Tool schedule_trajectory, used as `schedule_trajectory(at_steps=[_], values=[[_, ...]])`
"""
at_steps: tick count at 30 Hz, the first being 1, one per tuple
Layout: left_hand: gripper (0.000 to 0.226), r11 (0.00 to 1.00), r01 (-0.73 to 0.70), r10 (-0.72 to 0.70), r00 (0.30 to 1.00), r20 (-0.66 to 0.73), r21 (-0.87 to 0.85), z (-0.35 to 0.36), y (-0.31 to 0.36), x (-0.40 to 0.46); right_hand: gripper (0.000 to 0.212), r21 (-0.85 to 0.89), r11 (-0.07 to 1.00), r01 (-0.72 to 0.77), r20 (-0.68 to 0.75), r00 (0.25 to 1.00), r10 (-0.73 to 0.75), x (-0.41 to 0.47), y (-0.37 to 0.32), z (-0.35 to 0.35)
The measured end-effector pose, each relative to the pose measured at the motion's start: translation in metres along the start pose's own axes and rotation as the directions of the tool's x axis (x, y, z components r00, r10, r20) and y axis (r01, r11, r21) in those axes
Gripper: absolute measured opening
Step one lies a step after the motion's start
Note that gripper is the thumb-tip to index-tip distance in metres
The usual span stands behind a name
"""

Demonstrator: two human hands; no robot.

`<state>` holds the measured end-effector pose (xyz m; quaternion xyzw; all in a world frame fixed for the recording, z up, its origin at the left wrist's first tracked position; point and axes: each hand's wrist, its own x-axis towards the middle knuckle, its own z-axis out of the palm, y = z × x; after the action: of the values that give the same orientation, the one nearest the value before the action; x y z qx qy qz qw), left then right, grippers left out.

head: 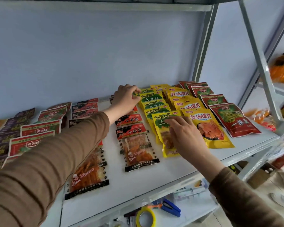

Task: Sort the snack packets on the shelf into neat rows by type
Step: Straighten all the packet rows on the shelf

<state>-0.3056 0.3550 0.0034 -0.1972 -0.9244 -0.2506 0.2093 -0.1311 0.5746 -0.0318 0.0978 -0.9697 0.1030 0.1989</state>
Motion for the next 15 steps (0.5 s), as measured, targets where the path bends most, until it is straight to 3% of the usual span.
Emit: schedule_trajectory(at_steps=[6,15], values=[[0.022,1.000,0.021,-0.022,0.995,0.100,0.006,0.034,0.040,0.018,0.047,0.055,0.988,0.142,0.219,0.964,-0.151,0.000,0.023,0.020],[0.025,0.963,0.224,-0.235,0.970,0.060,0.149,0.056,0.038,0.037,0.048,0.139,0.952,0.272,0.251,0.921,-0.299,0.008,0.048,0.029]])
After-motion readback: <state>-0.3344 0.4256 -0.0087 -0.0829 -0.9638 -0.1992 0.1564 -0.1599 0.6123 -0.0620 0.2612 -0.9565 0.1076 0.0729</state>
